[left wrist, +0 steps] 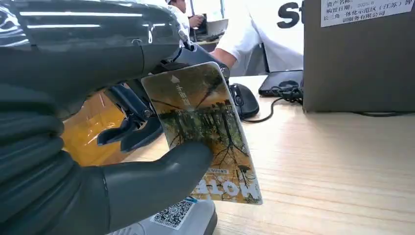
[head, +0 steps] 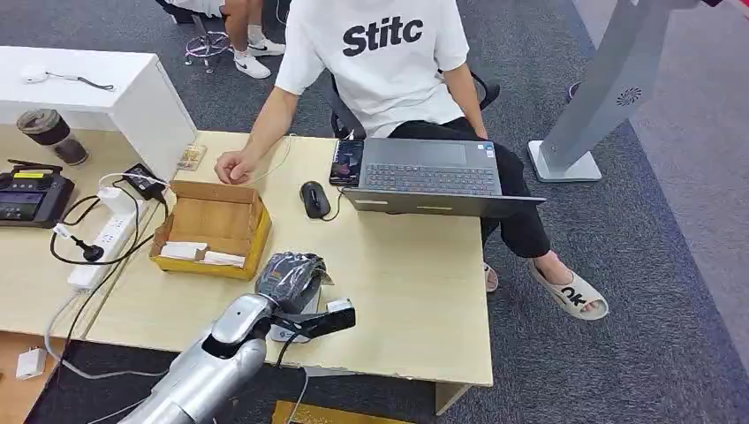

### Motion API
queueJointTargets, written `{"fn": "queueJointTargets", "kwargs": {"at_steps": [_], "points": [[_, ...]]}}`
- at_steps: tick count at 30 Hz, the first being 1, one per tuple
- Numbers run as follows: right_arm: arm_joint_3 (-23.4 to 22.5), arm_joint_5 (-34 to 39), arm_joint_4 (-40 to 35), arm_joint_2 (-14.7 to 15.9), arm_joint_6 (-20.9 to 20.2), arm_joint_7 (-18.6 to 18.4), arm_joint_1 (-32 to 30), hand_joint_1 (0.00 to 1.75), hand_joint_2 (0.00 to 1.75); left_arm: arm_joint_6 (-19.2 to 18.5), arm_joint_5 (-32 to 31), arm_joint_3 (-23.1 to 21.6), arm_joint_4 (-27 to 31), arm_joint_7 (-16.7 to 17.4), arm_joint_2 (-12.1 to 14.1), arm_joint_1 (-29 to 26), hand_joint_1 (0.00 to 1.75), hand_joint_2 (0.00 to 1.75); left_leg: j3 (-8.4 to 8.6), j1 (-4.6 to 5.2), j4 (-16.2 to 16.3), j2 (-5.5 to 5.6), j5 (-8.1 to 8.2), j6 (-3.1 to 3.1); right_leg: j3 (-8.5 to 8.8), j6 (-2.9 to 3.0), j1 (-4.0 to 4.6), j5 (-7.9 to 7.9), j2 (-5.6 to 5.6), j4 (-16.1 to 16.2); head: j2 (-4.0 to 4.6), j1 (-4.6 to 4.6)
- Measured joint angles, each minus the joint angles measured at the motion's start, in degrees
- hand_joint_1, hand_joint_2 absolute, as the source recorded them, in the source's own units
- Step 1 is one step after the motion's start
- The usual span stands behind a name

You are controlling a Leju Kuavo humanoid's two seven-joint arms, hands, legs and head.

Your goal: Pass the card to the sensor for recognition and then transmit it.

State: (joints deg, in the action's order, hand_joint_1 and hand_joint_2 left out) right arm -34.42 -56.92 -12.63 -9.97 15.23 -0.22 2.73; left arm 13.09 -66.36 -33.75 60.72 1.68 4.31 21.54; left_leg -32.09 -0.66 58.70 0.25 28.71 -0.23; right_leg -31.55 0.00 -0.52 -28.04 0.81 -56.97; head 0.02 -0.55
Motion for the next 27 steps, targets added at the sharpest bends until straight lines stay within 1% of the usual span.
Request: {"fn": "queueJointTargets", "kwargs": {"at_steps": [9,18,23,25,27], "points": [[-0.02,0.00,0.00,0.00,0.00,0.00,-0.02,0.00,1.75,-0.20,0.07,-0.02,0.02,0.11,0.15,0.00,1.75,1.75,0.00,0.00,0.00,0.00,0.00,0.00,0.01,0.00,0.00,0.00,0.00,0.00,0.00,0.00],[-0.24,-0.33,0.00,-0.02,0.02,-0.11,-0.13,0.00,1.75,-3.24,0.07,-0.63,1.55,0.83,0.79,-0.11,1.75,1.75,0.01,0.00,0.00,0.01,0.00,0.00,0.02,0.00,0.00,0.00,-0.01,-0.01,0.00,0.00],[-0.72,-0.85,0.00,-0.04,0.09,-0.46,-0.16,0.00,1.75,-5.60,-0.31,-2.55,2.60,1.42,2.07,-0.35,1.75,1.75,0.02,0.00,0.00,0.01,0.00,0.00,0.05,0.00,0.00,0.00,-0.02,-0.01,0.00,0.00],[-1.09,-0.85,0.00,-0.13,0.20,-0.57,-0.18,0.00,1.75,-5.95,-0.37,-3.19,3.26,1.68,2.75,-0.55,1.75,1.75,0.03,0.00,0.00,0.01,0.00,0.00,0.06,0.00,0.00,0.00,-0.02,-0.01,0.00,-0.02],[-1.09,-0.85,0.00,-0.13,0.20,-0.57,-0.18,0.00,1.75,-5.95,-0.37,-3.19,3.26,1.68,2.75,-0.55,1.75,1.75,0.03,0.00,0.00,0.01,0.00,0.00,0.06,0.00,0.00,0.00,-0.02,-0.01,0.00,-0.02]]}}
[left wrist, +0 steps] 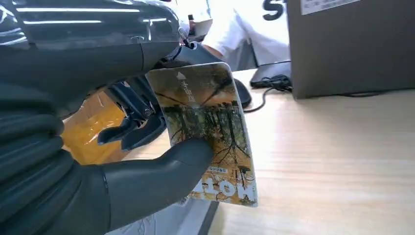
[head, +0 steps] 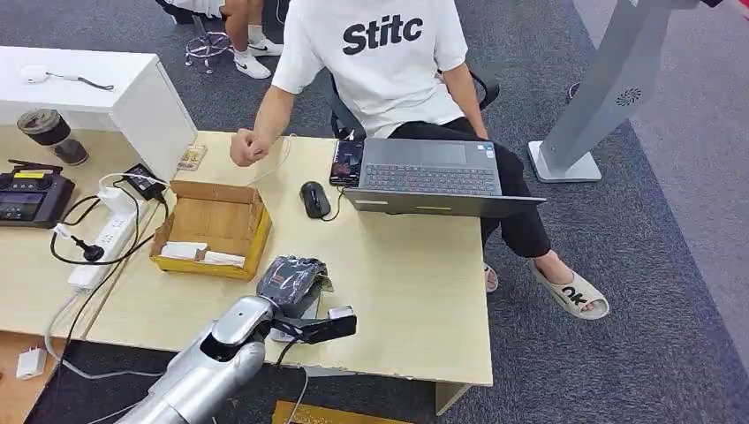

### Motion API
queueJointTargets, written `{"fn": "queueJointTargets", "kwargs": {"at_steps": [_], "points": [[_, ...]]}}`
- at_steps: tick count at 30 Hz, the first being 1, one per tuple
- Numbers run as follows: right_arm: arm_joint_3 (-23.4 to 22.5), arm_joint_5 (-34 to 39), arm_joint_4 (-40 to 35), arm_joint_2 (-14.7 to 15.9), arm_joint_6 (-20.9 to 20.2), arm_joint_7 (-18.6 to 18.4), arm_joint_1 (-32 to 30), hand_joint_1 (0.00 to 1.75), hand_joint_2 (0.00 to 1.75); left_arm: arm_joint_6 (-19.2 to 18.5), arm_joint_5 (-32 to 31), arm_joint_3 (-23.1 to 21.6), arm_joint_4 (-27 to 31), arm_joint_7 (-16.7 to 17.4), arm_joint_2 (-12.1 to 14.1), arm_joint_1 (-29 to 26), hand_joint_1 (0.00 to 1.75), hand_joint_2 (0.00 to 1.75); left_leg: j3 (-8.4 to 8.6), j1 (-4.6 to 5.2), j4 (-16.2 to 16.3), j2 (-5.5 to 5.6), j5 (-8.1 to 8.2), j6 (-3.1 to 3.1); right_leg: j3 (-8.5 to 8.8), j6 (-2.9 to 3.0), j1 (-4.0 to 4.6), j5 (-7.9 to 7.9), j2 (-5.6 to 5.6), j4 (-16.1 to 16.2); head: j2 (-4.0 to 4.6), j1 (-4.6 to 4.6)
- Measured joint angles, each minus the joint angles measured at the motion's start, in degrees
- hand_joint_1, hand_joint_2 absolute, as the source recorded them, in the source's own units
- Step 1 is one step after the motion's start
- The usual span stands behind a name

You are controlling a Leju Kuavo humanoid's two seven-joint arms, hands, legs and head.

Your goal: Pass the card to the sensor for recognition and then transmit it.

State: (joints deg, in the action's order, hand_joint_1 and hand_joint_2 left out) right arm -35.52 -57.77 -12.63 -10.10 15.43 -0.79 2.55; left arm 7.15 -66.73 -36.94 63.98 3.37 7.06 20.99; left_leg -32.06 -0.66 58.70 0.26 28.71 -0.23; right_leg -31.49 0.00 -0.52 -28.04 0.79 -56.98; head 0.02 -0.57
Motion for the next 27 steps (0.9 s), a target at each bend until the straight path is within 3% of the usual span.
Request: {"fn": "queueJointTargets", "kwargs": {"at_steps": [5,10,27], "points": [[-0.04,0.00,0.00,0.00,0.00,0.00,0.00,0.00,1.75,0.00,0.02,-0.04,0.04,0.04,0.00,-0.02,1.75,1.75,0.00,0.00,0.00,0.00,0.00,0.00,0.00,0.00,0.00,0.00,0.00,0.00,0.00,0.02],[-1.38,-0.02,-0.02,-0.20,0.04,0.00,-0.09,0.00,1.75,-2.93,1.51,-1.09,4.61,0.37,4.13,-1.14,1.75,1.75,0.07,0.00,0.00,0.00,0.00,0.00,0.05,0.00,0.00,0.00,0.00,-0.02,0.00,0.02],[-2.53,-1.53,-0.02,-0.24,0.11,-0.07,-0.11,0.00,1.75,-1.64,-2.01,-1.09,7.01,4.57,6.14,-2.21,1.75,1.75,0.06,0.00,0.00,0.00,0.00,0.00,0.05,0.00,0.00,0.00,-0.01,-0.02,0.00,0.02]]}}
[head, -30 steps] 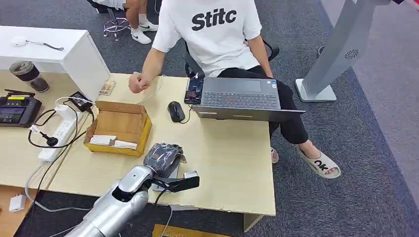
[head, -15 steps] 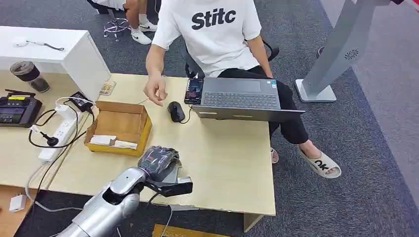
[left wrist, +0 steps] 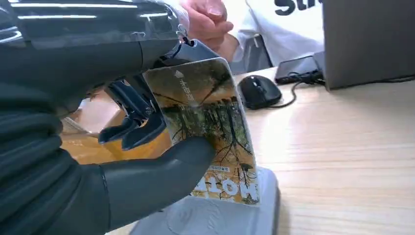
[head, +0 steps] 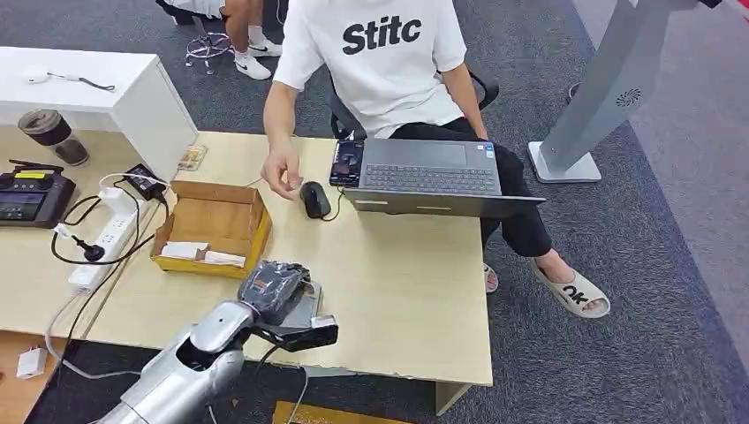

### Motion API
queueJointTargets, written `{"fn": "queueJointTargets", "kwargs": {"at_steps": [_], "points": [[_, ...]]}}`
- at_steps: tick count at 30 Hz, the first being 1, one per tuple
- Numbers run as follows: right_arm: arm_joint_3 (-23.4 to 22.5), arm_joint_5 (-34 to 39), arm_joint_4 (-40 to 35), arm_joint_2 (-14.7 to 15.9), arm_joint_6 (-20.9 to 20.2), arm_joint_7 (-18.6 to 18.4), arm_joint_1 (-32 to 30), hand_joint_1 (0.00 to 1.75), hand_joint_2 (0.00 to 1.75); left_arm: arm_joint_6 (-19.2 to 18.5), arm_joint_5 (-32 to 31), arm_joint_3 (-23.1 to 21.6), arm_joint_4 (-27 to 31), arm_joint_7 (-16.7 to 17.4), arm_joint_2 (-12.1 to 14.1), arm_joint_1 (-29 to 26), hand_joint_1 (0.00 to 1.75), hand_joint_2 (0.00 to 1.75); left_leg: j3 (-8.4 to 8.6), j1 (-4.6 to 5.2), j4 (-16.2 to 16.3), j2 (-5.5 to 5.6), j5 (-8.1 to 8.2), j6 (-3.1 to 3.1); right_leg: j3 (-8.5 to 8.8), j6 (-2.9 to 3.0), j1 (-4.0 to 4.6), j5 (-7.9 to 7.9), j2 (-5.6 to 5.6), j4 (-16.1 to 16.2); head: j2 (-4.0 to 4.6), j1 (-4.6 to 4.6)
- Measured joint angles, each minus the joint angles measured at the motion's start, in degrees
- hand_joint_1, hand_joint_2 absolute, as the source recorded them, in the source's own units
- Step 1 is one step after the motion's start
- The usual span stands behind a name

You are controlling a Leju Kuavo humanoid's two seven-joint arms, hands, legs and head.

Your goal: Pass the card to the sensor for recognition and then transmit it.

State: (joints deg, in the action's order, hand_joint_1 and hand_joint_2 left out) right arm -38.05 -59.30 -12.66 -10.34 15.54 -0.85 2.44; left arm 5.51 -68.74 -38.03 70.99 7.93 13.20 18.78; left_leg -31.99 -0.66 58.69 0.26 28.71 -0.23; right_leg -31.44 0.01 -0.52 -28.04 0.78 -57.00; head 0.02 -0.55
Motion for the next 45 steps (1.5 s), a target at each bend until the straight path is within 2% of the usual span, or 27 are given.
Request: {"fn": "queueJointTargets", "kwargs": {"at_steps": [15,19,22,30,33,45], "points": [[-0.33,-0.72,0.00,0.00,-0.02,-0.17,0.00,0.00,1.75,0.89,-0.74,2.58,-0.90,1.37,0.76,0.47,1.75,1.75,-0.01,0.00,0.00,0.00,0.00,0.00,-0.01,0.00,0.00,0.00,0.01,0.01,0.00,-0.02],[-0.42,-2.36,0.00,0.00,0.02,-0.61,-0.01,0.00,1.75,3.90,-1.73,4.73,-2.18,3.56,0.79,0.86,1.75,1.75,-0.02,0.00,0.00,-0.01,0.00,0.00,-0.06,0.00,0.00,0.00,0.03,0.00,0.00,0.00],[-0.42,-3.13,0.00,0.00,0.00,-0.68,-0.01,0.00,1.75,5.77,-1.84,8.03,-3.95,3.67,0.87,3.04,1.75,1.75,-0.03,-0.02,0.00,0.01,-0.04,0.05,-0.06,0.01,0.00,0.01,0.01,0.00,0.00,0.00],[-0.42,-4.79,0.00,0.02,0.00,-0.52,0.08,0.00,1.75,10.27,-2.60,15.08,-7.50,0.57,0.92,8.18,1.75,1.75,-0.03,-0.03,0.00,-0.02,-0.04,0.06,-0.07,0.03,0.01,0.02,0.06,-0.03,0.00,0.00],[-0.42,-4.85,0.00,0.02,0.02,-0.55,0.15,0.00,1.75,11.60,-3.39,15.84,-8.30,0.02,0.94,8.29,1.75,1.75,-0.06,-0.02,0.00,-0.01,-0.04,0.06,-0.07,0.03,0.01,0.01,0.04,-0.03,0.00,0.00],[-0.42,-6.63,0.02,0.02,0.11,-0.68,0.15,0.00,1.75,12.33,-4.29,18.25,-9.11,-1.05,2.36,9.22,1.75,1.75,-0.07,-0.03,0.00,-0.01,-0.04,0.06,-0.10,0.04,0.00,0.02,0.05,-0.03,0.00,0.00]]}}
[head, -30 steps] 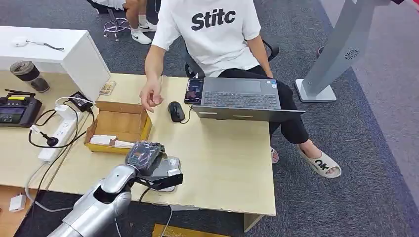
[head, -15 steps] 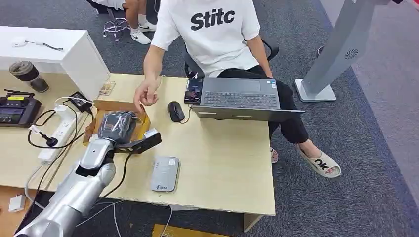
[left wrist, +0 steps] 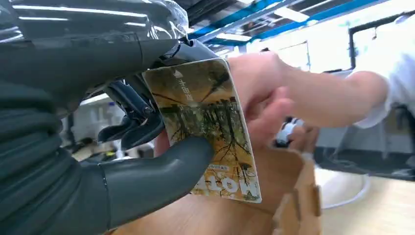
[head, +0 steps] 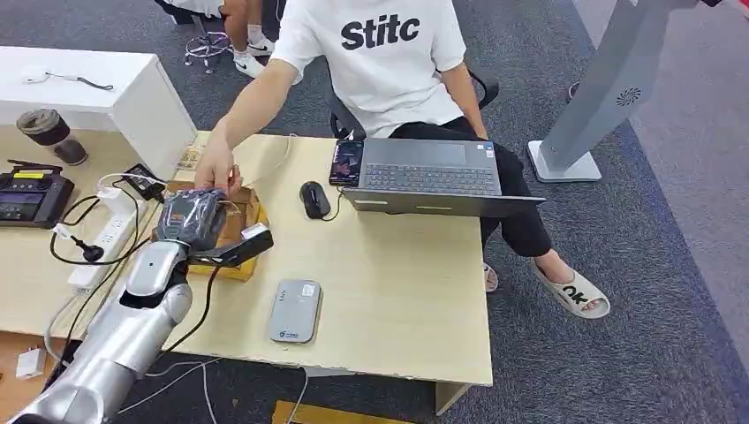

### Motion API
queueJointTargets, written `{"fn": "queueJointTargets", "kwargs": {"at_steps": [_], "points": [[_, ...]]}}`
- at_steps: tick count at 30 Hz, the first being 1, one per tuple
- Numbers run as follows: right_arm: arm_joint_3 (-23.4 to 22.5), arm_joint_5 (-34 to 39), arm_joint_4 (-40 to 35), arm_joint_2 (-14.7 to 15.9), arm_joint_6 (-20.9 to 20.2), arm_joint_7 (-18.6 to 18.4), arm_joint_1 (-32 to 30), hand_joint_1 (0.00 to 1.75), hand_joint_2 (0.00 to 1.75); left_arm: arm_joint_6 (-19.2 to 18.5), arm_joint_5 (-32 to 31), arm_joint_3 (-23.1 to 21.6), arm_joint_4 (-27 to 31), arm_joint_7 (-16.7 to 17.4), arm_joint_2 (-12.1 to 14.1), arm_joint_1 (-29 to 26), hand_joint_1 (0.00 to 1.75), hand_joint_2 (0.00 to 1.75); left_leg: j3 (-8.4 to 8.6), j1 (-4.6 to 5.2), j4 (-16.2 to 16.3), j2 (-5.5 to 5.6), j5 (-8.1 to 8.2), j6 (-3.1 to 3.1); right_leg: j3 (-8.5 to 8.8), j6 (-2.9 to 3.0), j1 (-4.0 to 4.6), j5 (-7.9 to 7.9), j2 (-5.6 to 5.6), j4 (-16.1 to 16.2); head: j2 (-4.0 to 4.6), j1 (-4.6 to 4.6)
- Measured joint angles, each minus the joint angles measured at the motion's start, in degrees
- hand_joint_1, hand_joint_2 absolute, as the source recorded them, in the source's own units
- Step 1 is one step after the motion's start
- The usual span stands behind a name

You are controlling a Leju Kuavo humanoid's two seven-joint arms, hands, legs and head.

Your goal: Pass the card to the sensor for recognition and then transmit it.

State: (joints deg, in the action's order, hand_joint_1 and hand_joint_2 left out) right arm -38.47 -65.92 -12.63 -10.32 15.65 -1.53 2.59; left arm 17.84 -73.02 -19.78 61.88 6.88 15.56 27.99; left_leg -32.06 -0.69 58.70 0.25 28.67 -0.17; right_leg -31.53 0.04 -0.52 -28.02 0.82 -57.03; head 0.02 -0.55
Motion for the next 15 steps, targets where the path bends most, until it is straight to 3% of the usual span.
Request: {"fn": "queueJointTargets", "kwargs": {"at_steps": [10,11,15], "points": [[0.00,-0.17,0.00,0.02,1.01,0.00,-0.02,0.00,1.75,0.00,-0.85,1.01,1.49,-0.72,3.50,2.45,1.71,1.75,0.00,-0.02,0.00,-0.05,0.00,0.00,-0.03,0.00,0.01,0.00,0.09,-0.01,0.00,0.00],[0.00,-0.22,0.00,0.02,1.03,-0.02,-0.02,0.00,1.75,-0.07,-0.79,1.14,1.77,-0.76,3.72,2.62,0.00,1.75,0.00,-0.02,0.00,-0.09,0.00,0.00,-0.03,0.00,0.01,0.00,0.12,-0.02,0.00,0.00],[0.00,-0.24,0.00,0.02,1.14,-0.07,-0.03,0.00,1.75,0.33,-0.52,1.95,3.06,-0.02,4.44,2.73,0.00,1.75,-0.02,-0.02,0.00,-0.13,0.01,0.00,-0.05,0.00,0.01,0.00,0.14,-0.01,0.00,-0.02]]}}
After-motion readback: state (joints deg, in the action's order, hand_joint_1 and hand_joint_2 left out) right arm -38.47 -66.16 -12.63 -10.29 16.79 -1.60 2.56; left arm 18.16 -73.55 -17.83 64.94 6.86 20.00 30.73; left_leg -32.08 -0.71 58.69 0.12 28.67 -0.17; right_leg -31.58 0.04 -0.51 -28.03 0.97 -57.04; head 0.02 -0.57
